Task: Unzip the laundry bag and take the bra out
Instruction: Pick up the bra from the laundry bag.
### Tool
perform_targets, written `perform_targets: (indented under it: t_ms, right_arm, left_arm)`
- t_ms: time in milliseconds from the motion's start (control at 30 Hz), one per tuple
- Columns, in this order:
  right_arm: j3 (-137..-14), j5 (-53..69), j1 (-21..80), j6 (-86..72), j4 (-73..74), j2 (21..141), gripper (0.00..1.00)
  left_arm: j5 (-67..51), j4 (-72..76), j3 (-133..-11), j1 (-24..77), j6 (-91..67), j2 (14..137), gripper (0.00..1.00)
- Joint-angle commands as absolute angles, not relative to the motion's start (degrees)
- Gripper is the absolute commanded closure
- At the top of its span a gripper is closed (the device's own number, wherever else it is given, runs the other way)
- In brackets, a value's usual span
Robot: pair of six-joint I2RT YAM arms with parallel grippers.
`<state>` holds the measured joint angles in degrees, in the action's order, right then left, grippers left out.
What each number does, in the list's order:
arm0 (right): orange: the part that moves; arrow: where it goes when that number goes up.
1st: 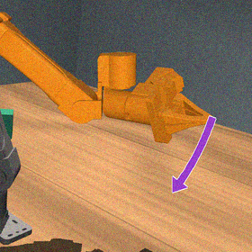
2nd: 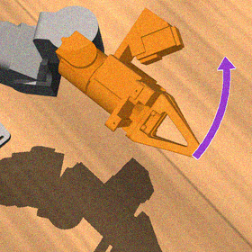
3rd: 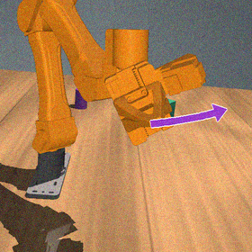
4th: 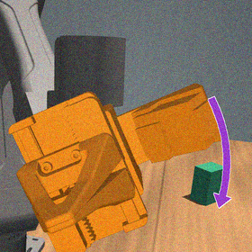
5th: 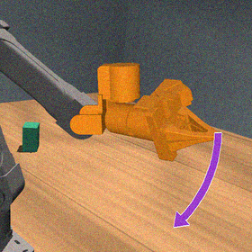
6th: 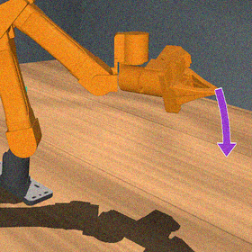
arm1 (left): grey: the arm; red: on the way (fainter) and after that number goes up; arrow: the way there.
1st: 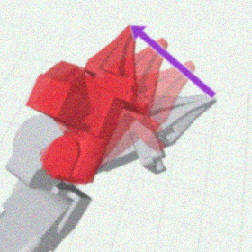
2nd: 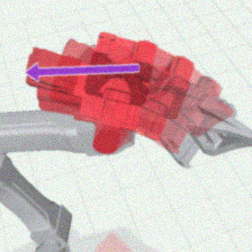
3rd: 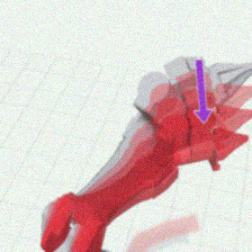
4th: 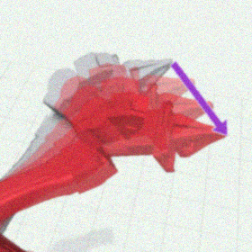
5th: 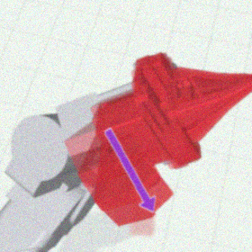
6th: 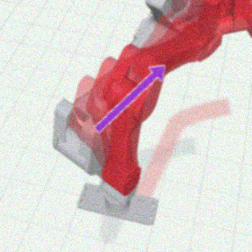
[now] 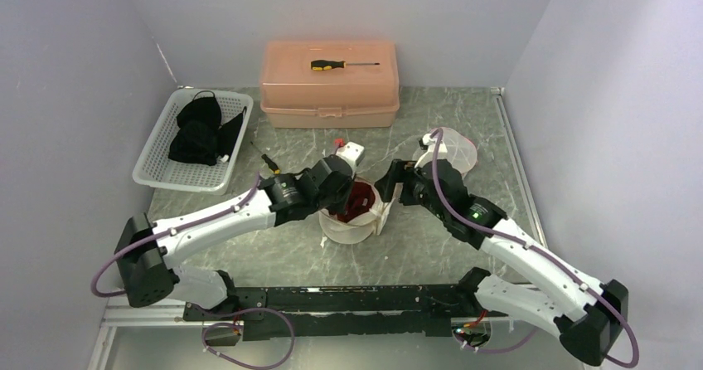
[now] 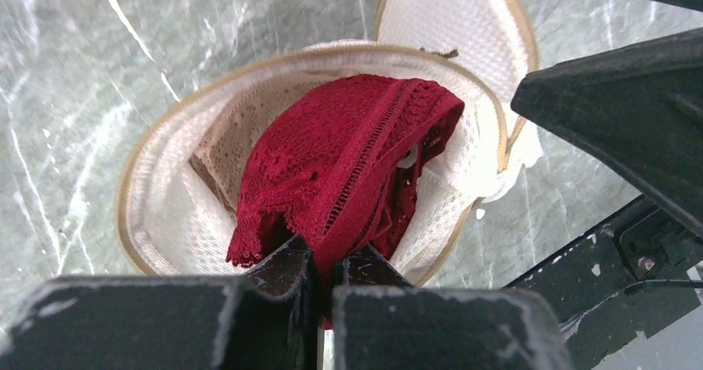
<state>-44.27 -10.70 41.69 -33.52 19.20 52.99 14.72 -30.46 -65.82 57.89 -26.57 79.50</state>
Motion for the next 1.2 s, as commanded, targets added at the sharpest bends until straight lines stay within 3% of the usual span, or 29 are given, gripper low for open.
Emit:
perform_targets:
  t_ms: [0,333,1167]
  right_arm:
    - [-43.6,-12.9,41.6,-34.7,17.0,49.8,0.12]
    - [-40.5,-17.7,41.5,-35.8,16.2,42.4,0.12]
    - [-37.3,-19.0,41.5,-32.3,12.9,32.3,0.13]
  left_arm:
    - [19.6,-24.5,-64.6,59.2,-22.9,75.5,0.97]
    - [27.4,-14.9,-59.2,63.6,-16.4,69.7,0.97]
    - [40.0,-24.2,-70.5,64.0,-12.8,63.9,0.97]
